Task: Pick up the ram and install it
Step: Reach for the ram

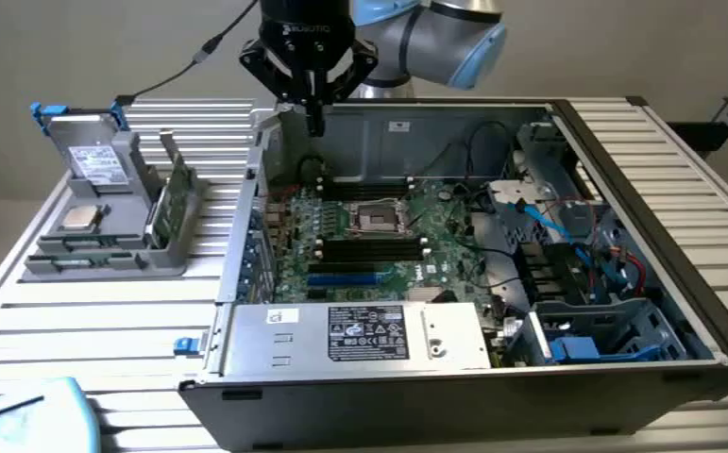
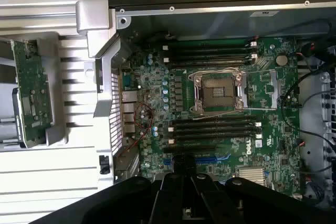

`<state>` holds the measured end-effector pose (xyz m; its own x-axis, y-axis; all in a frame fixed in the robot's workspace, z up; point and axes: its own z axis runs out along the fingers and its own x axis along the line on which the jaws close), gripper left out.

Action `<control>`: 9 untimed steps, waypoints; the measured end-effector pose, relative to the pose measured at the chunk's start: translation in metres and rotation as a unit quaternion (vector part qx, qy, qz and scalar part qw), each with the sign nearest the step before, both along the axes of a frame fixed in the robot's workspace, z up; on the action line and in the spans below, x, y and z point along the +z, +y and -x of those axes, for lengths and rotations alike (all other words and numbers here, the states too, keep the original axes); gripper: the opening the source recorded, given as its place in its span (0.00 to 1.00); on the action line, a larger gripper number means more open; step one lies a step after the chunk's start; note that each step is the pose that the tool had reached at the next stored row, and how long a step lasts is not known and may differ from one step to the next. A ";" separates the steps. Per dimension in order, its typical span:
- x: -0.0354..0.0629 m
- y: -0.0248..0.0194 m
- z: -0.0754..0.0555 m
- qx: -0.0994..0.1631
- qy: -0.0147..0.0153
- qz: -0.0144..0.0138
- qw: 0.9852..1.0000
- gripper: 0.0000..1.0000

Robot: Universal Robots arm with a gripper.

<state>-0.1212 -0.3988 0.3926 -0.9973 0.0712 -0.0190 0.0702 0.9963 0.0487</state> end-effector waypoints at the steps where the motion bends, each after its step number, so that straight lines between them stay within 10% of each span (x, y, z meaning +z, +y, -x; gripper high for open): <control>1: 0.0000 0.0000 0.000 0.000 0.000 0.000 1.000 0.10; 9: 0.0000 0.0000 0.001 0.000 0.000 0.000 1.000 0.10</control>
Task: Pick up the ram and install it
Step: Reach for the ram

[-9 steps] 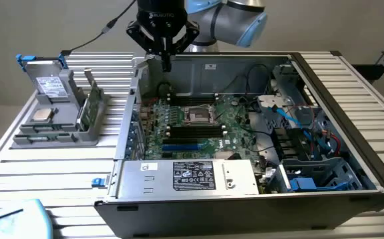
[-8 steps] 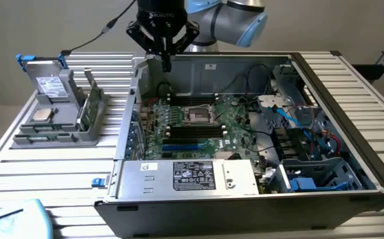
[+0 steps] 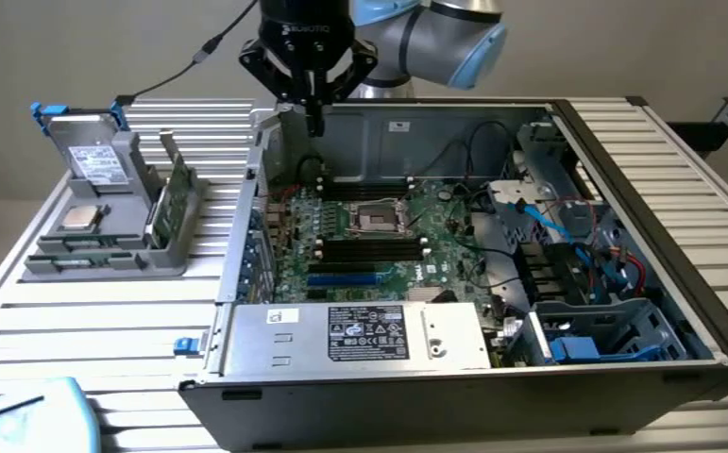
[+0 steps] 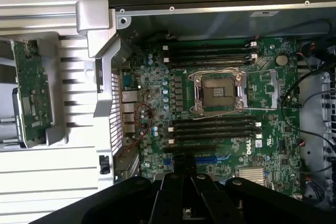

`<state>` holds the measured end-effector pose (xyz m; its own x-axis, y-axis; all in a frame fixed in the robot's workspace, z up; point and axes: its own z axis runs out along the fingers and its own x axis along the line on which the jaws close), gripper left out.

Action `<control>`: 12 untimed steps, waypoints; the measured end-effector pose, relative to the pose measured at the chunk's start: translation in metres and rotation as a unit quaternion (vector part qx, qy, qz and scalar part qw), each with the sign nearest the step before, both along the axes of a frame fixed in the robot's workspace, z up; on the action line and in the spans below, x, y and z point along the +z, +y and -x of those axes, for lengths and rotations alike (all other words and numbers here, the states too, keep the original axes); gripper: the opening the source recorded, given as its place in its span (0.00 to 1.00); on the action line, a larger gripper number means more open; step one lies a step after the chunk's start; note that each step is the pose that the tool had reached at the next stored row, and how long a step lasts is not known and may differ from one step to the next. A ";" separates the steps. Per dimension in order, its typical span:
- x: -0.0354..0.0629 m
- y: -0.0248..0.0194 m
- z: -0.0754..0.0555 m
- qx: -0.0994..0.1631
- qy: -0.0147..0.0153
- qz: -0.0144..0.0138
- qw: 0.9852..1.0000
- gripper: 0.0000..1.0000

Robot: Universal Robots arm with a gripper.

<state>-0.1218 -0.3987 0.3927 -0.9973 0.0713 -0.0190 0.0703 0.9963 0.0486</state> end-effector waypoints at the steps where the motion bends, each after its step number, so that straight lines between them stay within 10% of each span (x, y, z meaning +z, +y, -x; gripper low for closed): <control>1: 0.0000 0.0000 0.000 0.000 0.000 0.000 1.000 0.10; 12: -0.0001 0.0000 0.017 0.000 0.000 0.000 1.000 0.10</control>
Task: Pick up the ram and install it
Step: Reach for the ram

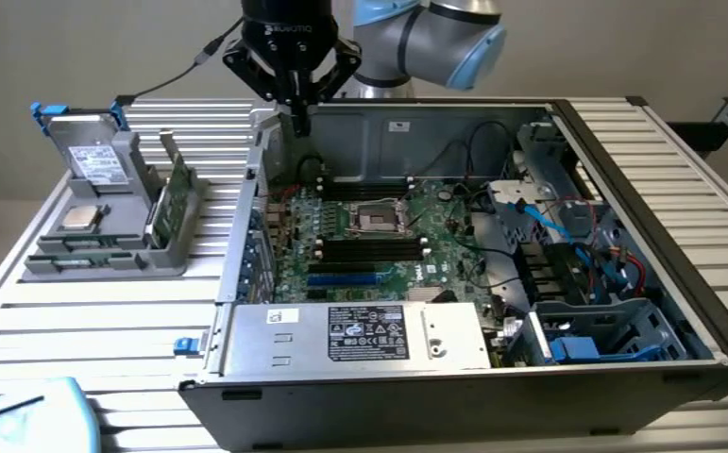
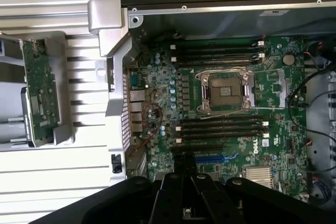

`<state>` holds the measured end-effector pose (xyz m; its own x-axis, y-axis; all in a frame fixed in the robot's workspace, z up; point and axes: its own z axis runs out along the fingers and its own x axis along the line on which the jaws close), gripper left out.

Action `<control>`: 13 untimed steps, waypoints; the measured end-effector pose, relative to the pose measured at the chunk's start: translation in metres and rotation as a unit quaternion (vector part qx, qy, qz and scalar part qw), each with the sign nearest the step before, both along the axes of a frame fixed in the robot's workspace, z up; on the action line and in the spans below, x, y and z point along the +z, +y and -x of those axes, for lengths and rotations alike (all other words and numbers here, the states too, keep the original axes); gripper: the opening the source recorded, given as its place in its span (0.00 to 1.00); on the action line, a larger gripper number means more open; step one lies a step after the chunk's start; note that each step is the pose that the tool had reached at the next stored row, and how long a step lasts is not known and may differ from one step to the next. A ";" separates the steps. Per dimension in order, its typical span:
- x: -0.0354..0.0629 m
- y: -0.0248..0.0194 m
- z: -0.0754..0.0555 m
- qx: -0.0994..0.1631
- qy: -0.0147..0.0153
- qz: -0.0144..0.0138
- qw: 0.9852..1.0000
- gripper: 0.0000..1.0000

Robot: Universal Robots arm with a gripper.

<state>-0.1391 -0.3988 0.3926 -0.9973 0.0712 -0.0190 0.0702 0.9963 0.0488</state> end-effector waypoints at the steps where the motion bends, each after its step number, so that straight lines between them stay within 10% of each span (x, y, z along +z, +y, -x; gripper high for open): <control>1: 0.0000 0.0000 0.004 0.000 0.000 0.000 1.000 0.10; 13: -0.0003 0.0000 0.052 0.000 0.000 0.000 1.000 0.10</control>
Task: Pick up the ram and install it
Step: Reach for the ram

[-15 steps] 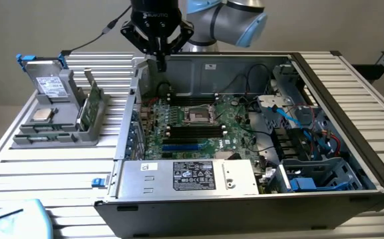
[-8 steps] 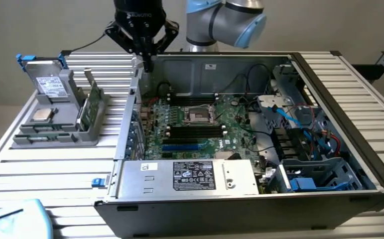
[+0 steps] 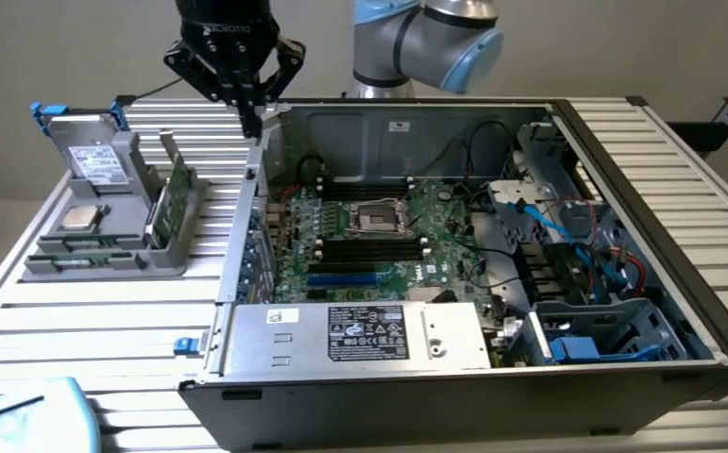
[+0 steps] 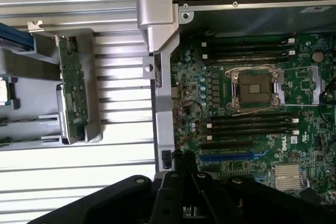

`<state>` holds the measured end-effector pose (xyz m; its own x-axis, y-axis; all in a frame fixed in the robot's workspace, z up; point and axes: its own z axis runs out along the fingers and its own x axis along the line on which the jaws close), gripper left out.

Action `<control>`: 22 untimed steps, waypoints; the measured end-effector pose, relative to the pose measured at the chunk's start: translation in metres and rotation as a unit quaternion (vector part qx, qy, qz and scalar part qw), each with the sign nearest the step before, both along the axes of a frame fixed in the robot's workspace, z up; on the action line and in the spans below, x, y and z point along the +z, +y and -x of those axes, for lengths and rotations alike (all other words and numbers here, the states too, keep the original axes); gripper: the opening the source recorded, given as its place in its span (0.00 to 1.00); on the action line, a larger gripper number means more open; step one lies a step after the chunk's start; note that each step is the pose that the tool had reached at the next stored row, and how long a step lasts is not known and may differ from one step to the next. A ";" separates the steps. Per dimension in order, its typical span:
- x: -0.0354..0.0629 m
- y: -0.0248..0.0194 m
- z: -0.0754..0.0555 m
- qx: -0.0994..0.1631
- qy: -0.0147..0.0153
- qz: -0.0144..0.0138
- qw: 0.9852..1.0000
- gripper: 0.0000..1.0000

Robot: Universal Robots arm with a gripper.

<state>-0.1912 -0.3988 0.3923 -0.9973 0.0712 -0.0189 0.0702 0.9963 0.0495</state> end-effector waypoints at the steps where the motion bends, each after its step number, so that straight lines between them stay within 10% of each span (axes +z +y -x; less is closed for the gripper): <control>1: 0.0000 0.0000 0.004 0.000 0.000 0.000 1.000 0.10; 22: -0.0005 0.0000 0.094 0.000 0.000 -0.002 1.000 0.10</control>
